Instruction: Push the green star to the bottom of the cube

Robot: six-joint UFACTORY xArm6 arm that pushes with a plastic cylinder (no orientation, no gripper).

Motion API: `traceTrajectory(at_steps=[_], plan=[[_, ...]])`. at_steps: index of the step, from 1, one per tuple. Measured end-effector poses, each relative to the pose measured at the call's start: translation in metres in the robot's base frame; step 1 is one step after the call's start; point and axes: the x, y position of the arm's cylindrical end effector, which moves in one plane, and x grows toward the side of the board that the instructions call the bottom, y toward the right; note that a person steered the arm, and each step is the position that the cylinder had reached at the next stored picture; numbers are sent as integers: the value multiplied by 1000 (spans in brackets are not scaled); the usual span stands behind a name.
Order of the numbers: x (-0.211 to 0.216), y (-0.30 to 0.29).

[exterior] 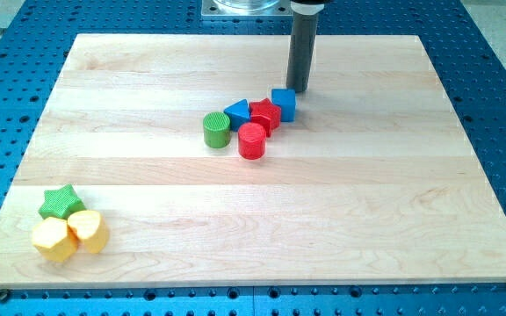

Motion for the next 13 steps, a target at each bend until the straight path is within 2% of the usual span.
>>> traceTrajectory(at_steps=[4,5,6,9,11,12,13], plan=[[3,17],[30,45],[76,55],[181,-28],[195,-124],[245,-158],[297,-162]])
